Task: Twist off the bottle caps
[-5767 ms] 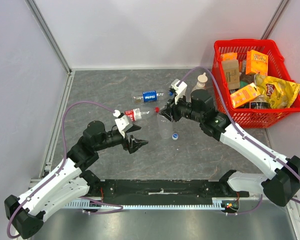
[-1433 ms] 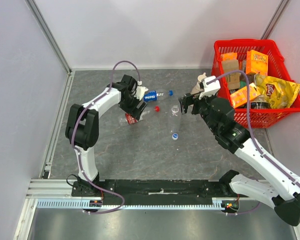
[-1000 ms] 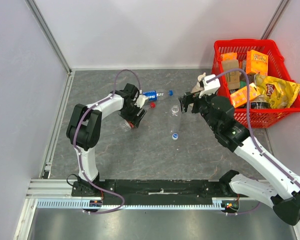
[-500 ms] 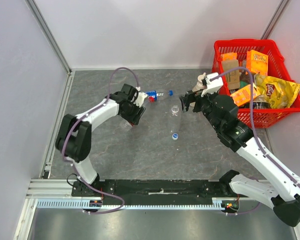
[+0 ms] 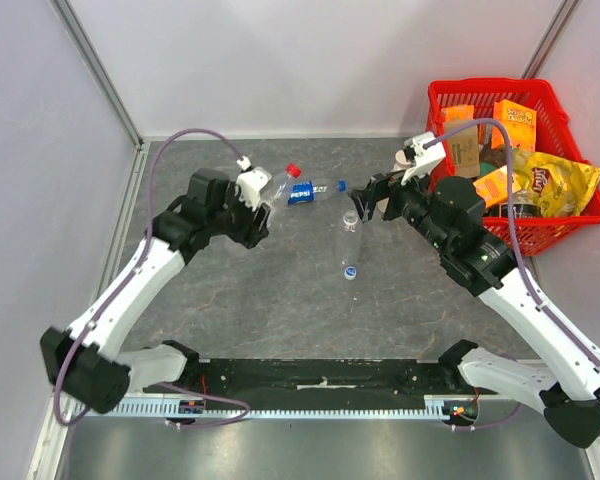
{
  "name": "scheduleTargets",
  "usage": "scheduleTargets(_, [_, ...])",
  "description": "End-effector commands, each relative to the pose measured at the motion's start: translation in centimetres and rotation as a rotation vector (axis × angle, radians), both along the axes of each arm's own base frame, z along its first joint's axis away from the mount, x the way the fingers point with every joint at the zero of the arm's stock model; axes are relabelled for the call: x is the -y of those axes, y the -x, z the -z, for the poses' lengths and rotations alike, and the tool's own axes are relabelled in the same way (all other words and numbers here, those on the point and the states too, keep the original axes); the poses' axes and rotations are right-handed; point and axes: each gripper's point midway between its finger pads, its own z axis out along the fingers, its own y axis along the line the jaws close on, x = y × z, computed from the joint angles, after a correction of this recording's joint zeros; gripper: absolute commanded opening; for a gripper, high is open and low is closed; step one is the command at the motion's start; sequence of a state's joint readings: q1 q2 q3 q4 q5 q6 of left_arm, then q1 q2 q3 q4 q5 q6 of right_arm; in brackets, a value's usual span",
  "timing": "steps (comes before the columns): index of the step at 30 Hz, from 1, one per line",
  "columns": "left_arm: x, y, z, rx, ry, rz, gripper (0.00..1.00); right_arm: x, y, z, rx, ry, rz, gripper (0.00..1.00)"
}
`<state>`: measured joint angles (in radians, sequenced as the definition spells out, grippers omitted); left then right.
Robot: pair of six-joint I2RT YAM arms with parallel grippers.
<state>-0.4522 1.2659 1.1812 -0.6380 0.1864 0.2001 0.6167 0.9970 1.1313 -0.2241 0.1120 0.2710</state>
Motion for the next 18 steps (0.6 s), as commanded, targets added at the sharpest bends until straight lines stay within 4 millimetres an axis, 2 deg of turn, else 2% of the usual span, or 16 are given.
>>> scheduleTargets(1, [0.9,3.5,-2.2,0.091,0.118,0.123,0.53,-2.6,1.2,-0.5,-0.046,-0.049,-0.144,0.98])
scheduleTargets(7, [1.4,5.9,-2.3,0.151,0.220,0.177,0.52,-7.4,2.6,-0.1,-0.072,-0.121,-0.405,0.96])
scheduleTargets(12, [1.5,7.0,-2.1,0.203,0.281,0.189,0.51,-9.7,3.0,-1.3,-0.053,-0.218,-0.523,0.95])
scheduleTargets(16, [1.4,8.4,-2.0,0.235,0.275,0.250,0.51,-11.3,3.8,-2.8,-0.048,-0.321,-0.620,0.88])
scheduleTargets(18, [0.9,8.2,-1.7,0.256,0.267,0.222,0.51,-12.0,4.0,-3.2,-0.067,-0.375,-0.663,0.76])
